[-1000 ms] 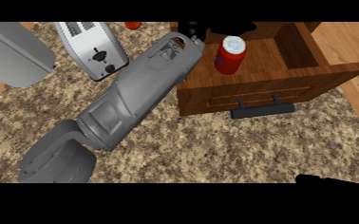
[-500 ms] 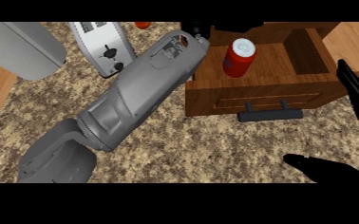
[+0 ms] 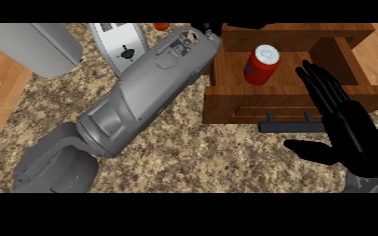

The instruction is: Pick up the can, place it into the drawer and close the drawer

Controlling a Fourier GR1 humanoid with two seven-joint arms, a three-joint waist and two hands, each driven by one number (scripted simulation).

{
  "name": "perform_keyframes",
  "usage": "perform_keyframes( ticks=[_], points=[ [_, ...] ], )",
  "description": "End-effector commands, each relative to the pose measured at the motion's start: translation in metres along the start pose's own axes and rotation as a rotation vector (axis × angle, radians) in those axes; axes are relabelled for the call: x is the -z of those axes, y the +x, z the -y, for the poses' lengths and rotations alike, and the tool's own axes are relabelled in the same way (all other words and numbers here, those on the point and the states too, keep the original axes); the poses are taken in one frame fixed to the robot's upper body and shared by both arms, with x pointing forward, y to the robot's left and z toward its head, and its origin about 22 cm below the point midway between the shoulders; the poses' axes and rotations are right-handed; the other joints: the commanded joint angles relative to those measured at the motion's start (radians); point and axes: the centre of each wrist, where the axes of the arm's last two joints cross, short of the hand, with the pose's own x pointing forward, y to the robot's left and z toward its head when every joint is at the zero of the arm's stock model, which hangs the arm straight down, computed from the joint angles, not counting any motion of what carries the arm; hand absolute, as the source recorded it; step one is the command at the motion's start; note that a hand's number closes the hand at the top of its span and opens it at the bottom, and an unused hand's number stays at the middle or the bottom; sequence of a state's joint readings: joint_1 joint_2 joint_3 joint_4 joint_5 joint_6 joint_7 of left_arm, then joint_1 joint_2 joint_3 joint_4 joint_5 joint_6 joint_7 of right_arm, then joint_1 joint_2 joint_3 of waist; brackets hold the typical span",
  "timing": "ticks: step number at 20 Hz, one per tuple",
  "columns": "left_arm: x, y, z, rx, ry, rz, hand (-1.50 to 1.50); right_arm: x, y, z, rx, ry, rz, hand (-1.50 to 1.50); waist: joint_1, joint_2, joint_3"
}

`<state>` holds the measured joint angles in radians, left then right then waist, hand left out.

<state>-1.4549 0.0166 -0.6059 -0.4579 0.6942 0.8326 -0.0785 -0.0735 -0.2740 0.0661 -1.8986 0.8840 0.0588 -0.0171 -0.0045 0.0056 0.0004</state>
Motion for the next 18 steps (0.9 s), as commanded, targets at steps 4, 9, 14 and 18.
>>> perform_keyframes(
  ticks=[4, 9, 14, 18],
  points=[
    [0.007, -0.006, -0.029, 0.007, 0.012, -0.013, -1.5, 0.001, -0.017, -0.056, -0.074, -0.01, -0.043, -1.5, 0.019, -0.009, 0.0],
    [0.008, 0.022, -0.038, 0.008, -0.001, -0.011, -1.5, 0.019, -0.051, -0.087, -0.082, -0.024, -0.111, -1.5, 0.041, -0.01, 0.001],
    [0.005, 0.015, -0.067, 0.007, 0.016, -0.02, -1.5, 0.04, -0.045, -0.104, -0.117, -0.015, -0.118, -1.5, 0.045, -0.013, 0.0],
    [0.005, 0.016, -0.091, -0.001, 0.003, -0.025, -1.5, 0.052, -0.058, -0.126, -0.164, -0.008, -0.13, -1.5, 0.066, -0.007, 0.001]
  ],
)
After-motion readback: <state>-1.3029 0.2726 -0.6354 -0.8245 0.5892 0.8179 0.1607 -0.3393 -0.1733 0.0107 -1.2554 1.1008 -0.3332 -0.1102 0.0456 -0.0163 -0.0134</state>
